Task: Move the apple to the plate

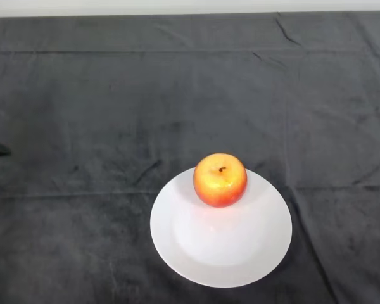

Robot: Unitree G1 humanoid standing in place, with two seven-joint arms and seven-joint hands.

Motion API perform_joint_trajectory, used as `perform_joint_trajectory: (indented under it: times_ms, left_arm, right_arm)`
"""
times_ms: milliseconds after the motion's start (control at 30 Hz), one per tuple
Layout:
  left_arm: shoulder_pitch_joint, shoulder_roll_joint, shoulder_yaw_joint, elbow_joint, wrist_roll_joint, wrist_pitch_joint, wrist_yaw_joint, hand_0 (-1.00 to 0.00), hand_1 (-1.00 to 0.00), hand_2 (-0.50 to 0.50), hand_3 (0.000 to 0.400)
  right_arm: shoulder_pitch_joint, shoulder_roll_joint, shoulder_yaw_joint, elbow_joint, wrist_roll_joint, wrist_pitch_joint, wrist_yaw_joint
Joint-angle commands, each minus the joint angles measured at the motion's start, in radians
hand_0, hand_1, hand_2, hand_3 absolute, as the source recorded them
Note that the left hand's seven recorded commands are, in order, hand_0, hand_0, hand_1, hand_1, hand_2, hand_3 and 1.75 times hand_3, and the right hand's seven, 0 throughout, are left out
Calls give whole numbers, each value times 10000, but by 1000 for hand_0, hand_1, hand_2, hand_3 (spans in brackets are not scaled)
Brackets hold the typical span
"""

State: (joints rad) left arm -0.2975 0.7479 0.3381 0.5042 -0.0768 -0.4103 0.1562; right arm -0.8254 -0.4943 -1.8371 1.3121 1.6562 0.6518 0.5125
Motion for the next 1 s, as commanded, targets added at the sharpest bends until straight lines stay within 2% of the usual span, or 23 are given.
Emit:
perform_joint_trajectory:
  times_ms: [33,200,667,1000]
  left_arm:
    - [-11,33,578,607,65,-377,349,0,0,0,0]
    - [-216,-29,1162,1574,48,-1022,968,0,0,0,0]
    - [-826,16,2246,4046,40,-2746,2220,0,0,0,0]
    - [-1436,97,2330,5207,231,-3290,2708,0,0,0,0]
  right_arm:
    - [12,-271,-84,-75,-18,42,7]
    - [13,-274,-86,-70,-15,44,8]
    - [15,-287,-100,-45,-5,53,11]
    - [17,-297,-117,-25,-1,62,11]
